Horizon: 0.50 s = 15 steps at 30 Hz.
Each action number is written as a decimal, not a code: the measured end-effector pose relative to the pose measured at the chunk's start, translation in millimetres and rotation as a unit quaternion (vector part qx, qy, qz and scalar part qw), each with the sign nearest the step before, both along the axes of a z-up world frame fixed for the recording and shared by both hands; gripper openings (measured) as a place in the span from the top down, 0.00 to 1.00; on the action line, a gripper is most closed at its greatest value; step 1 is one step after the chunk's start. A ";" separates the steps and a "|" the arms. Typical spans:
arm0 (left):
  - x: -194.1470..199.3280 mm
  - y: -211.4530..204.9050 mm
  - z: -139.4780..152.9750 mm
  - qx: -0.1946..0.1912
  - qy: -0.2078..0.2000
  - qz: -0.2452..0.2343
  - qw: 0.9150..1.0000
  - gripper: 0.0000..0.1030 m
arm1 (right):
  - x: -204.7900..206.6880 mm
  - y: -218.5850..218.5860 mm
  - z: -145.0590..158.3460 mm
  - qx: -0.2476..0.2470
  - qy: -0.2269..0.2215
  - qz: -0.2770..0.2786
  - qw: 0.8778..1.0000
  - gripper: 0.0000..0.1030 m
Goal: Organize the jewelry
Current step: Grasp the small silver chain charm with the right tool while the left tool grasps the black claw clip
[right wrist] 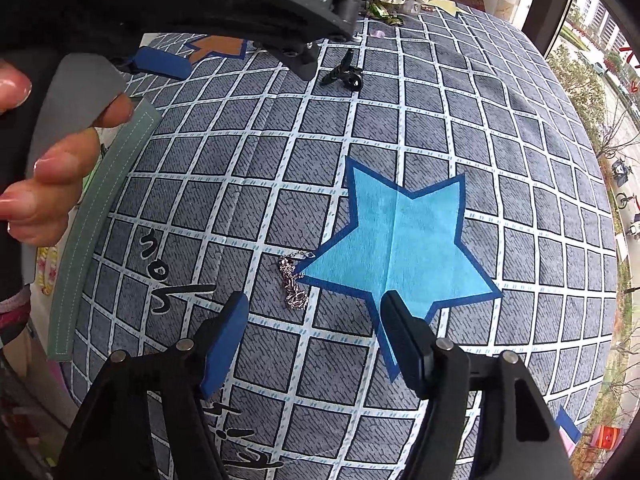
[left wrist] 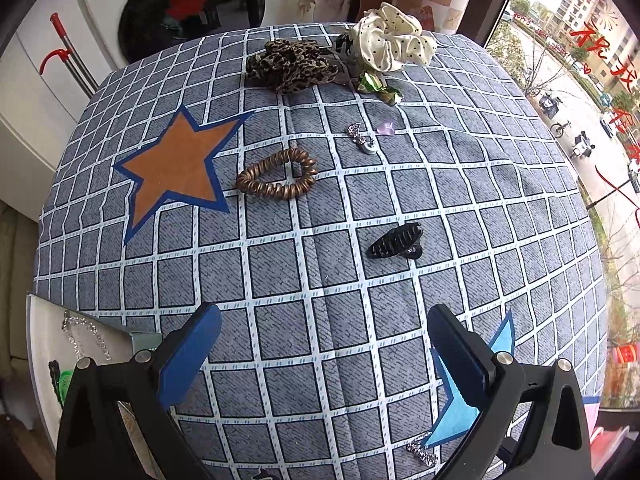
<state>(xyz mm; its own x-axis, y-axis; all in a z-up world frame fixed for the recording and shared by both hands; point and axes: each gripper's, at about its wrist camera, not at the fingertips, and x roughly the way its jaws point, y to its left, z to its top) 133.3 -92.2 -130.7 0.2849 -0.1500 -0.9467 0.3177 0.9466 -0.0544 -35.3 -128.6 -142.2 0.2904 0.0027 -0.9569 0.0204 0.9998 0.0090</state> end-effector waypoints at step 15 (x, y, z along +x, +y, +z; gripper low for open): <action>25.6 -54.0 -23.3 0.018 -0.010 -0.060 0.998 0.33 | 6.3 32.0 -8.5 -0.052 -0.031 0.051 0.997 0.51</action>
